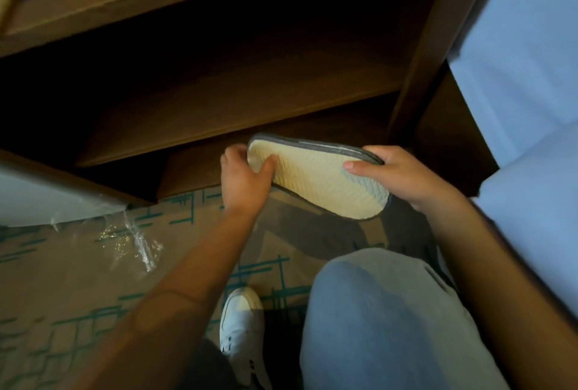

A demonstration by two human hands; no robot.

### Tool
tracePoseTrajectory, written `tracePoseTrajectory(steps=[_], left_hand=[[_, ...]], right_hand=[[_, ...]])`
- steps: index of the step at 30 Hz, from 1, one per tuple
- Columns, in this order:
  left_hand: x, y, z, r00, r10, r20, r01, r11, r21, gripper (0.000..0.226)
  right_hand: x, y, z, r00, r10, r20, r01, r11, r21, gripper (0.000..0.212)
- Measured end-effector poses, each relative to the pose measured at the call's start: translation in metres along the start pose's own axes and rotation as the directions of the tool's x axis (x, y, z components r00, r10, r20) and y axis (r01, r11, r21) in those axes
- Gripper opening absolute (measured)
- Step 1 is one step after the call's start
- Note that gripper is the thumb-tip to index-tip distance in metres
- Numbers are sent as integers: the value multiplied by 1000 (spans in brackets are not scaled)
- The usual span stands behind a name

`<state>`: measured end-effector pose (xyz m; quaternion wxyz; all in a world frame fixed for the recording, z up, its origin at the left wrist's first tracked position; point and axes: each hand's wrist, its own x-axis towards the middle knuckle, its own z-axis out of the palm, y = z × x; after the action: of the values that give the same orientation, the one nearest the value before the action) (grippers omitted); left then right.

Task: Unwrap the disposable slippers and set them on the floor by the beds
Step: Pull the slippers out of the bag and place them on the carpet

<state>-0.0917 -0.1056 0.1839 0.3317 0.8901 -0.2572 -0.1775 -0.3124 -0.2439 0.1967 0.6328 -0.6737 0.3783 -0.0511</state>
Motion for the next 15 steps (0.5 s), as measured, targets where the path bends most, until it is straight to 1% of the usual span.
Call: tracePoseTrajectory(steps=[1,2,3,4,5,6,7,9,11,12,14,15], left_hand=[[-4,-4,7,988,-150,22,152,976,-157,65],[-9,-7,14,950,-301,81,311,899,-307,68],[-13,-11,21,890,-424,167,454,787,-418,72],[-17,-14,28,825,-499,265,562,680,-471,78],[-19,-17,35,775,-522,356,630,606,-485,83],[-22,-17,41,744,-506,436,668,556,-494,86],[-23,-17,46,728,-464,504,685,522,-508,86],[-21,-12,57,719,-380,582,689,496,-528,82],[-18,-7,64,722,-341,602,678,519,-520,85],[-18,-10,70,722,-333,607,676,530,-513,86],[-16,-16,75,718,-305,626,669,551,-499,77],[-16,-23,79,709,-285,645,672,550,-496,71]], right_hand=[[0,5,2,1000,-9,-20,9,1000,2,20],[1,11,5,999,-18,-44,18,1000,-6,20],[3,15,9,997,-30,-70,29,999,-17,22],[6,18,14,994,-44,-99,42,999,-22,24],[9,20,20,990,-63,-123,59,998,-31,26],[11,22,27,986,-86,-144,80,996,-51,29],[13,25,34,981,-114,-158,103,992,-78,30],[17,27,50,976,-160,-147,138,979,-152,32],[17,29,64,980,-160,-121,140,977,-161,36],[16,34,71,986,-131,-105,116,983,-140,38],[12,39,77,993,-68,-92,60,995,-81,38],[12,44,79,996,-29,-80,27,999,-18,34]])
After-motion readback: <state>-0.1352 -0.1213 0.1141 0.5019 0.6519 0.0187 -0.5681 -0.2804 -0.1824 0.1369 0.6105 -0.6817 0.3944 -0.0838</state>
